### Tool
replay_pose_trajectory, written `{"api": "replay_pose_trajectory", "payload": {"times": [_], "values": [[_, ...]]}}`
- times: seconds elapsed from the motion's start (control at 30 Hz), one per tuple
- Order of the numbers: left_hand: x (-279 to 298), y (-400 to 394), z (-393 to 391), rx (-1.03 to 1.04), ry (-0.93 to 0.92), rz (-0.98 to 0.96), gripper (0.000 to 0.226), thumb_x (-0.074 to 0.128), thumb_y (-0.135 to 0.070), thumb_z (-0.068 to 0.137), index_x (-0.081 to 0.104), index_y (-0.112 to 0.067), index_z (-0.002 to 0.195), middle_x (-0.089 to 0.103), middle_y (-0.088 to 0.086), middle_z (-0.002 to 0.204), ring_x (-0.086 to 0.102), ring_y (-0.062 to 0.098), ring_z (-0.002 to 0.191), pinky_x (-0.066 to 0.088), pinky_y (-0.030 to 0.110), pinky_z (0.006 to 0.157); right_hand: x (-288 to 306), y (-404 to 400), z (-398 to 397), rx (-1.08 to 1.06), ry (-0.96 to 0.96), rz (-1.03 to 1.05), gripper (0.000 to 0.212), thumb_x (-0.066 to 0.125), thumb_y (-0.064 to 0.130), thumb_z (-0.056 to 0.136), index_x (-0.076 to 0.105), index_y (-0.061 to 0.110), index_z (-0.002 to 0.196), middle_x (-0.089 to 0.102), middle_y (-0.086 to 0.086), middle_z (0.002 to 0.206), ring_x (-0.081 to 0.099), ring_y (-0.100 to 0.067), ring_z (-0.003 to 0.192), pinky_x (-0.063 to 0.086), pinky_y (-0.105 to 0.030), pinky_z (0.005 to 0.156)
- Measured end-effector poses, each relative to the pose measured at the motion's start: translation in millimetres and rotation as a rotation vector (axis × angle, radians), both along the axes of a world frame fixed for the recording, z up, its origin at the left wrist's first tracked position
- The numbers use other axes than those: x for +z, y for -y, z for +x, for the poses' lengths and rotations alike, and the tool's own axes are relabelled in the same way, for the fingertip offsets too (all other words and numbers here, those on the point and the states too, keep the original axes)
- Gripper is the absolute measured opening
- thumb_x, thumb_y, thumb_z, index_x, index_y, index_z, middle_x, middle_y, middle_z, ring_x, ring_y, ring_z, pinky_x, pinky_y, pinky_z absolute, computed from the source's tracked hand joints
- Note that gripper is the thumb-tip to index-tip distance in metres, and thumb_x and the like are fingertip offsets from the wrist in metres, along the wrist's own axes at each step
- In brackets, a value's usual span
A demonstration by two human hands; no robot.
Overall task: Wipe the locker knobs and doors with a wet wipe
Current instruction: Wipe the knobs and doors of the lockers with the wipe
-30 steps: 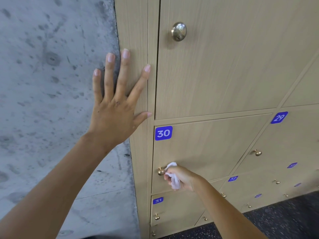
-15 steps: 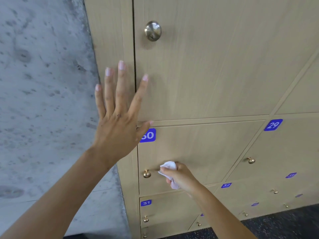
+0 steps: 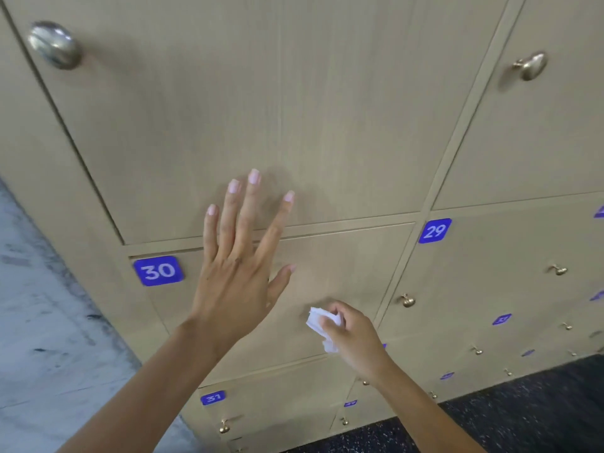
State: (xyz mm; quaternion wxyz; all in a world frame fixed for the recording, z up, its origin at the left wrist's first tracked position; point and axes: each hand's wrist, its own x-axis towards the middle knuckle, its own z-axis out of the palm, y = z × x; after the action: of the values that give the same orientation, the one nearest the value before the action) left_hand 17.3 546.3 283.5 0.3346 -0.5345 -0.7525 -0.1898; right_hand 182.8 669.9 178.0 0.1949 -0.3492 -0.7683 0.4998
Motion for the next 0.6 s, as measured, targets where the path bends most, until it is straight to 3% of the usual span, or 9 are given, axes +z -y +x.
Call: {"api": "replay_pose_trajectory", "payload": {"times": [0.07,0.17,0.23,0.37,0.5,0.6], "values": [[-2.3,-18.7,12.9,-0.005,0.001,-0.010,0.094,0.069,-0.045,0.091,0.016,-0.022,0.165,-0.006,0.018,0.172,-0.008,0.037,0.159,0.002,0.054,0.125,-5.9,-17.2,22.6,-0.017,0.032,0.101,0.021,0.060,0.012,0.094,0.049,0.000,0.079,0.041,0.004,0.063,0.041,0.001,0.050,0.034,-0.013,0.050],[-6.6,-44.6,30.5,0.005,0.009,-0.025,0.095,0.069,-0.045,0.091,0.014,-0.023,0.165,-0.009,0.017,0.172,-0.011,0.035,0.158,-0.002,0.051,0.125,-22.2,-45.7,55.1,-0.059,0.067,0.182,0.011,0.060,0.022,0.094,0.056,0.020,0.084,0.056,-0.005,0.070,0.042,-0.003,0.056,0.033,-0.020,0.053],[-9.0,-59.6,40.6,0.016,0.010,-0.038,0.097,0.070,-0.045,0.090,0.012,-0.023,0.165,-0.010,0.017,0.171,-0.011,0.036,0.158,0.001,0.054,0.125,-30.5,-64.7,74.4,-0.090,0.121,0.235,0.010,0.060,0.024,0.094,0.053,0.030,0.088,0.060,-0.002,0.073,0.048,-0.009,0.057,0.038,-0.026,0.054],[-14.8,-84.1,53.0,0.074,0.008,-0.062,0.105,0.073,-0.050,0.087,0.007,-0.025,0.166,-0.015,0.020,0.170,-0.015,0.040,0.157,0.001,0.057,0.124,-36.5,-96.7,106.9,-0.112,0.269,0.450,0.025,0.056,0.011,0.091,0.045,0.033,0.087,0.052,0.007,0.063,0.048,-0.011,0.053,0.035,-0.025,0.049],[-21.5,-100.4,55.4,0.145,0.004,-0.037,0.113,0.071,-0.064,0.082,0.003,-0.027,0.165,-0.018,0.020,0.168,-0.026,0.041,0.153,-0.011,0.056,0.123,-38.2,-125.1,126.2,-0.127,0.405,0.560,0.033,0.054,0.002,0.085,0.037,0.030,0.088,0.054,0.004,0.065,0.052,-0.022,0.057,0.041,-0.031,0.050],[-25.8,-106.5,50.1,0.163,-0.021,-0.015,0.116,0.066,-0.072,0.078,0.000,-0.029,0.164,-0.016,0.020,0.166,-0.026,0.041,0.153,-0.021,0.050,0.120,-41.2,-144.4,131.6,-0.076,0.455,0.622,0.041,0.056,0.002,0.084,0.030,0.033,0.091,0.052,0.005,0.064,0.047,-0.019,0.054,0.033,-0.022,0.046]]}}
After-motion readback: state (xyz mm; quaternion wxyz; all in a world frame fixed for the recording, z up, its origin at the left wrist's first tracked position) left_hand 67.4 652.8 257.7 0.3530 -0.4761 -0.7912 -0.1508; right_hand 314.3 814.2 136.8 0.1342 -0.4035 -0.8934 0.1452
